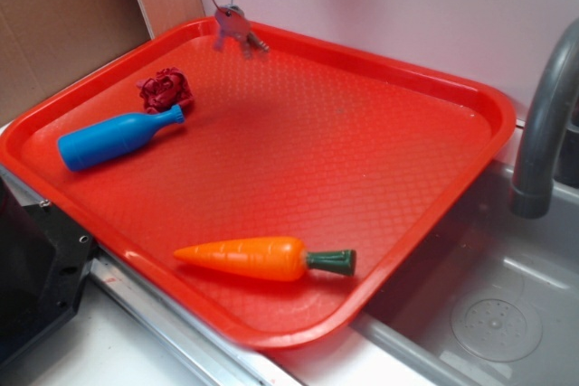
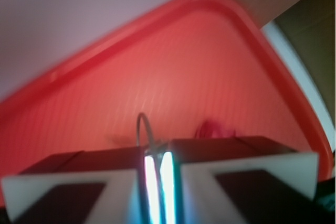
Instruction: Grab the silver keys.
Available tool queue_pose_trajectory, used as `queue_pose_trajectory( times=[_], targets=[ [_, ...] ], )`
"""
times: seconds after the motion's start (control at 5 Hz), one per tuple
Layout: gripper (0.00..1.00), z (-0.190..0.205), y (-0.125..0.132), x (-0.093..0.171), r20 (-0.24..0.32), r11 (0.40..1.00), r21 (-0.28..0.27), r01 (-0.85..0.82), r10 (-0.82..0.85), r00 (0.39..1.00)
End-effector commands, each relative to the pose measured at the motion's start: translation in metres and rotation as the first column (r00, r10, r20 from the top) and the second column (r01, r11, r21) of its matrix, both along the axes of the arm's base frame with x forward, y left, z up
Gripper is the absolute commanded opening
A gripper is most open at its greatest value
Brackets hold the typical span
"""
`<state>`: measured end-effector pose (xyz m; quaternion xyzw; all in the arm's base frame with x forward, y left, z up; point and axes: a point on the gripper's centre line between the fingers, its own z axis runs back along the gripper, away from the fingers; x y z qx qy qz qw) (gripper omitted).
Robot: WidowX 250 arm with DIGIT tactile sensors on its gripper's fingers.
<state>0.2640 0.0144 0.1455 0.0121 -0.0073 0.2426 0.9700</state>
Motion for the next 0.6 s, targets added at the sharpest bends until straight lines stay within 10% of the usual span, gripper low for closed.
queue_pose_trajectory(
  times=[0.0,0.4],
  targets=[
    [0.00,0.070,-0.029,-0.058,0.082,0.953,-0.078,0.294,-0.287,0.954],
    [0.00,0.069,-0.030,-0.084,0.090,0.915,-0.086,0.394,-0.387,0.918]
  ],
)
